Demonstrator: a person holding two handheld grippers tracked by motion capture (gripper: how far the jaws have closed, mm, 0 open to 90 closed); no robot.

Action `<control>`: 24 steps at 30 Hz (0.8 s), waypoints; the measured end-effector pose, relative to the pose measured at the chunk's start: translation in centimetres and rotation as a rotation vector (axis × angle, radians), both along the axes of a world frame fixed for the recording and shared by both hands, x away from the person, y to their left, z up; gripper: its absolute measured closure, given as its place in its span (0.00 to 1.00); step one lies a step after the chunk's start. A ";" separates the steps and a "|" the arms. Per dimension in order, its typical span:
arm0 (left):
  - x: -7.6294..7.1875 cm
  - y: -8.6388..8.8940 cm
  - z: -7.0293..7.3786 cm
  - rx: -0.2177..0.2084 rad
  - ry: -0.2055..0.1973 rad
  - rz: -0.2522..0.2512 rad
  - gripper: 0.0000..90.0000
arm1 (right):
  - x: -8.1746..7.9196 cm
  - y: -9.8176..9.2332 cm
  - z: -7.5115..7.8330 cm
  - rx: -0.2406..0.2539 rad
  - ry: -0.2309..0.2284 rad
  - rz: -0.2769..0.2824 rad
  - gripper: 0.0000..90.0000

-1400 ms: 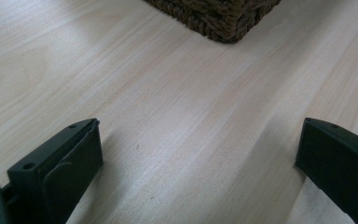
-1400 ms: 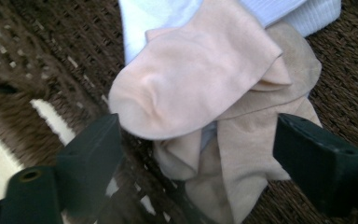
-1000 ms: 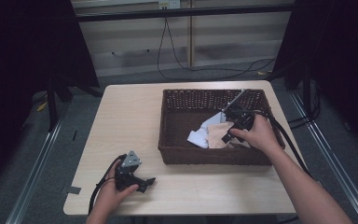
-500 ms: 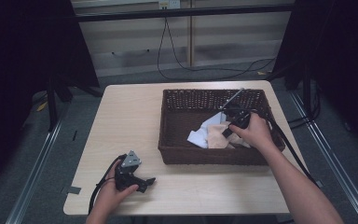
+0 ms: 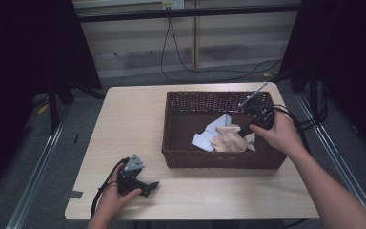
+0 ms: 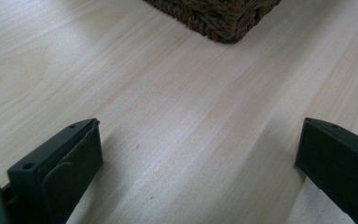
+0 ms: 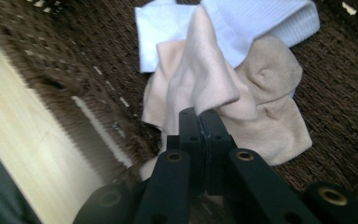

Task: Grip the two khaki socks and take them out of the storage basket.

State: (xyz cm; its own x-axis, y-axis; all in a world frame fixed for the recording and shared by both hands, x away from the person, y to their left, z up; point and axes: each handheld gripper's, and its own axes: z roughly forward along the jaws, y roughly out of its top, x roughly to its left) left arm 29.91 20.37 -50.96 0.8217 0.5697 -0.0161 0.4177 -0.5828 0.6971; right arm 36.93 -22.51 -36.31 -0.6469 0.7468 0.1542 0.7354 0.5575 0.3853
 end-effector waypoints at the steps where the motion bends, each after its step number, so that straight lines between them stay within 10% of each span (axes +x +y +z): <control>1: 0.0 0.0 0.0 -0.002 -0.001 0.000 0.00 | -0.1 0.0 0.3 0.006 0.002 0.007 0.99; 24: 0.0 0.0 0.0 -0.007 -0.004 0.005 0.00 | -1.4 0.0 6.9 0.003 -0.030 0.076 0.99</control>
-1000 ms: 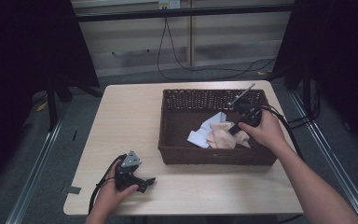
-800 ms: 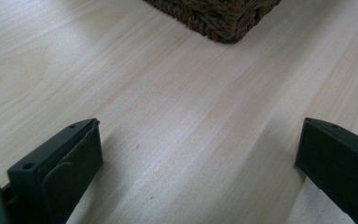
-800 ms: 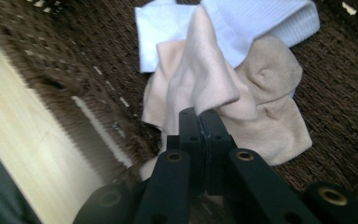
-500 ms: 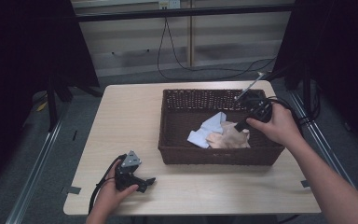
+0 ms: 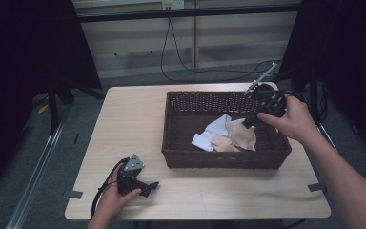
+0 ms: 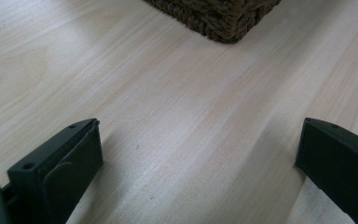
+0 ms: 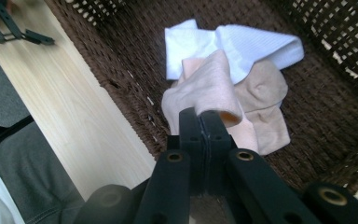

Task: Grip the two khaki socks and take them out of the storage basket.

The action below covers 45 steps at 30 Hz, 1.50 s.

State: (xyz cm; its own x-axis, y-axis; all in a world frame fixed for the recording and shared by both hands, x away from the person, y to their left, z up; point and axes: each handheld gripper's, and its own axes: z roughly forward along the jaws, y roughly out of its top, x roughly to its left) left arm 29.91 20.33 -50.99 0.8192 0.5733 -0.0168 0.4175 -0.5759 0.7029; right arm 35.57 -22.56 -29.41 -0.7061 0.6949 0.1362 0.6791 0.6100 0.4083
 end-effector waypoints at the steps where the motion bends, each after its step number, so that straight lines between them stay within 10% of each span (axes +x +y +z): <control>1: 0.0 0.0 0.0 0.000 0.000 0.000 0.00 | 0.0 -0.1 0.2 0.004 -0.002 0.000 0.99; 29: 0.0 0.0 0.0 -0.002 -0.001 -0.001 0.00 | -3.0 0.2 5.1 -0.003 -0.041 0.103 0.99; 45: 0.0 0.0 0.0 -0.002 0.003 0.000 0.00 | -4.8 0.2 4.8 0.026 -0.045 0.165 0.99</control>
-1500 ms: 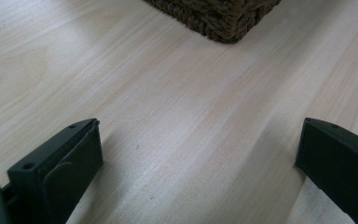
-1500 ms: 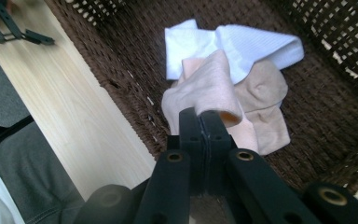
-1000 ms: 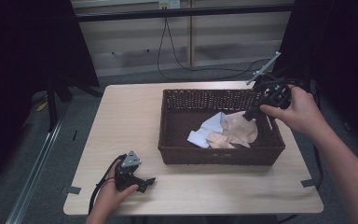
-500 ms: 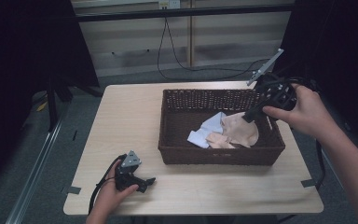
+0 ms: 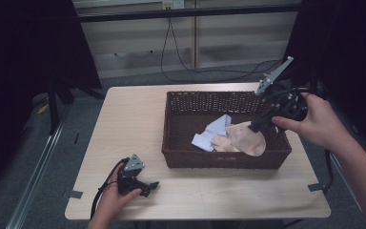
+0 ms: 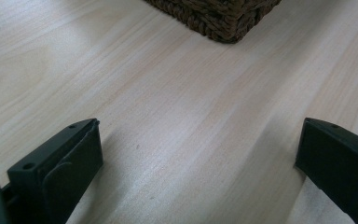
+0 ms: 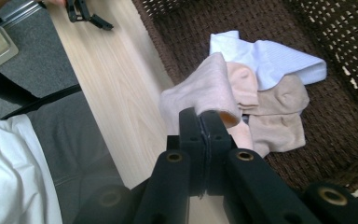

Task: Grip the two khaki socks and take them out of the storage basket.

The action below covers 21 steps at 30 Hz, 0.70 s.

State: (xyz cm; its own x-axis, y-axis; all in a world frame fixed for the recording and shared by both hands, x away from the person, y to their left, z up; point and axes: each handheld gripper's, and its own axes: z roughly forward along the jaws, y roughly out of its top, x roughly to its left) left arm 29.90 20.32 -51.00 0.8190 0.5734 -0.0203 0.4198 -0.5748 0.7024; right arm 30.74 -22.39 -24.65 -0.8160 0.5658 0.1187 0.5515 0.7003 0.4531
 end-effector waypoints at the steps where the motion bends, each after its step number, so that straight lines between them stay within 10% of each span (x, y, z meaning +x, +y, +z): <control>1: 0.0 0.0 0.0 0.008 0.001 -0.006 0.00 | -0.2 0.0 -0.3 0.005 0.001 0.010 0.99; 21: 0.0 0.0 0.0 0.007 0.000 -0.006 0.00 | -3.1 0.8 -3.0 0.029 0.016 0.122 0.99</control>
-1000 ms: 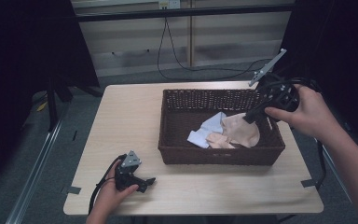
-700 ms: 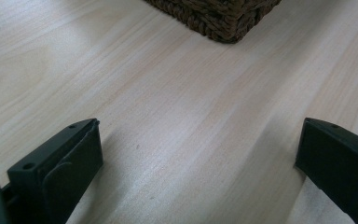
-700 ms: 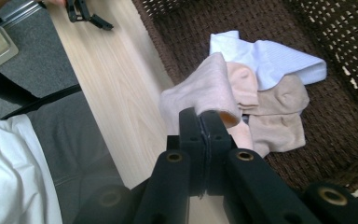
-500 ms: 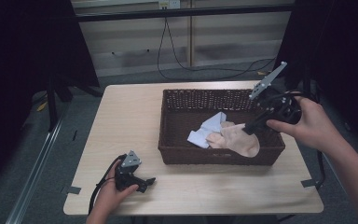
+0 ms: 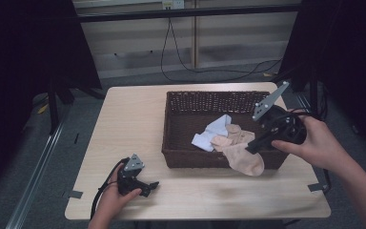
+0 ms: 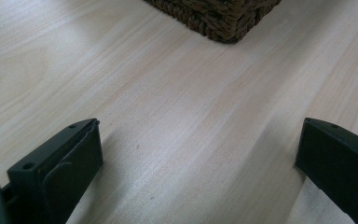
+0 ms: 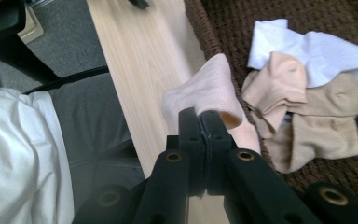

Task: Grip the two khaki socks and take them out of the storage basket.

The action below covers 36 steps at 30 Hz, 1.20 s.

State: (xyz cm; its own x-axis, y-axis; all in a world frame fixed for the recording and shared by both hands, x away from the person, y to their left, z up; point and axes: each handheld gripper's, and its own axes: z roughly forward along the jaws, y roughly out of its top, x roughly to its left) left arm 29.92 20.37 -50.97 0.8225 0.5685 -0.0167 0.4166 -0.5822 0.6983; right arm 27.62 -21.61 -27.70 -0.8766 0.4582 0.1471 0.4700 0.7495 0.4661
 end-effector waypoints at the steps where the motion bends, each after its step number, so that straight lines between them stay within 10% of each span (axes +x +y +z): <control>1: 0.0 0.0 0.0 -0.001 0.000 0.001 0.00 | -0.1 0.0 -0.3 0.003 0.004 0.005 0.99; 24: 0.0 0.0 0.0 -0.003 -0.001 0.002 0.00 | -0.8 1.1 -8.0 -0.014 0.079 0.028 0.88; 36: 0.0 0.0 0.0 -0.001 -0.001 0.001 0.00 | 1.0 0.0 -5.5 0.016 0.047 -0.043 0.62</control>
State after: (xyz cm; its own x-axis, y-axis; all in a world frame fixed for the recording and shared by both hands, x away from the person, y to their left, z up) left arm 29.92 20.36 -50.98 0.8221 0.5692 -0.0165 0.4165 -0.5813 0.6991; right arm 28.60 -21.64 -33.17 -0.8479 0.4929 0.1950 0.5235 0.7208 0.4543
